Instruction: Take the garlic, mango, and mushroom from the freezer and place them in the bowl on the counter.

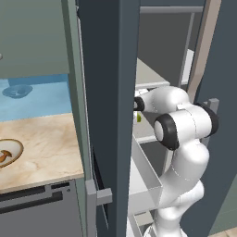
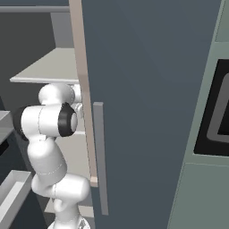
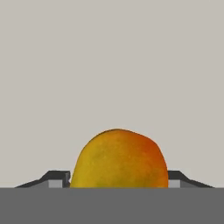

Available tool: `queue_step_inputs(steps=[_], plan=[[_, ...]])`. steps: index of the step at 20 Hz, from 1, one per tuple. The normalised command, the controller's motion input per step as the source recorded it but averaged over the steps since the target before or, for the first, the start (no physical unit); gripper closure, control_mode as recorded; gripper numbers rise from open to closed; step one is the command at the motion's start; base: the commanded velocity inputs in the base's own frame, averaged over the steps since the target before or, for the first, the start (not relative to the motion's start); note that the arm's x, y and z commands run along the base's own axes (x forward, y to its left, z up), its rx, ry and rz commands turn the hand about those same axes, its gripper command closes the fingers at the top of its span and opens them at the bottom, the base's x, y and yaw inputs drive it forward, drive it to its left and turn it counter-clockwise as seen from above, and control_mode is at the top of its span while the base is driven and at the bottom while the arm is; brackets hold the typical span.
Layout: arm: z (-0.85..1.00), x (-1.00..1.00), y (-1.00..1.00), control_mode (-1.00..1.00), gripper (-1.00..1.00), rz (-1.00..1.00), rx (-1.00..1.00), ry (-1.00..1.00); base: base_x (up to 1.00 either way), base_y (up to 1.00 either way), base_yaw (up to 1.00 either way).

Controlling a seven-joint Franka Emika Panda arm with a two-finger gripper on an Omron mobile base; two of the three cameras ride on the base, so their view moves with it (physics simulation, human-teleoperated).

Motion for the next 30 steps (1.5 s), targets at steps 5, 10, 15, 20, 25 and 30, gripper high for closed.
queue_step_inputs(steps=[5, 10, 15, 20, 25, 30], plan=[[-0.71, -0.62, 0.17, -1.00, 1.00, 0.00, 0.00, -0.10, 0.00, 0.00, 0.00], [-0.37, -0.52, 0.18, -1.00, 1.00, 0.00, 0.00, -0.32, 0.00, 0.00, 0.00], [0.06, -0.37, 0.04, -1.00, 1.00, 0.00, 0.01, -0.11, 0.00, 0.00, 0.00], [0.16, -0.55, 0.00, -1.00, 1.00, 0.00, 0.00, -0.02, 0.00, 0.00, 0.00], [0.25, -0.60, 0.00, -1.00, 1.00, 0.00, 0.00, -0.09, 0.00, 0.00, 0.00], [0.69, -0.77, 0.00, -1.00, 1.00, 0.00, 0.00, -0.12, 0.00, 0.00, 0.00]])
